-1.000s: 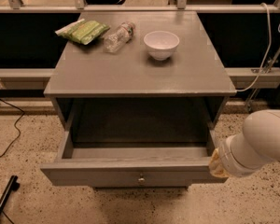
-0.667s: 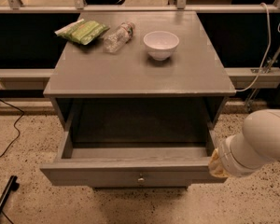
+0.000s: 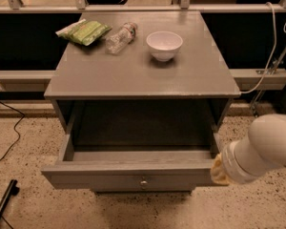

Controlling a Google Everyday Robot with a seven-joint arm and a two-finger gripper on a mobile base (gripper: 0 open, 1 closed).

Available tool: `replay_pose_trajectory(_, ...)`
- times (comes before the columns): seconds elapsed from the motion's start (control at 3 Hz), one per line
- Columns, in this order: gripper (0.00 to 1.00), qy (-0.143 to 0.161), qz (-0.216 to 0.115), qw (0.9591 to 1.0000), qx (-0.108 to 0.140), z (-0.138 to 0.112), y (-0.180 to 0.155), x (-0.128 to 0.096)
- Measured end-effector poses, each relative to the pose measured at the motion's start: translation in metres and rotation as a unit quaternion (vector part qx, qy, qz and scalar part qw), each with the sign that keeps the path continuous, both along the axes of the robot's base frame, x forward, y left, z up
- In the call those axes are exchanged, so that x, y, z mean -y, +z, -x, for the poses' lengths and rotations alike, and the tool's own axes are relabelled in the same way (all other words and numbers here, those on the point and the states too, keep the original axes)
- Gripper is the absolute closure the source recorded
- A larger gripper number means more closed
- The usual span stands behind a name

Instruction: Close top drawer

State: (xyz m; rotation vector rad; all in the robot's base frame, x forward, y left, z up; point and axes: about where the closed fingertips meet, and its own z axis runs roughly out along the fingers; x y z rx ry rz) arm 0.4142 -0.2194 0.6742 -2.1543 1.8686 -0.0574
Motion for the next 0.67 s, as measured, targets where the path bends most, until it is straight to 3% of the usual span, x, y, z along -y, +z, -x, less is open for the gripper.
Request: replay_pose_trajectory(0.67,1.00,0.023,-0.046,0.9986,0.014,-0.021,-0.034,-0.029)
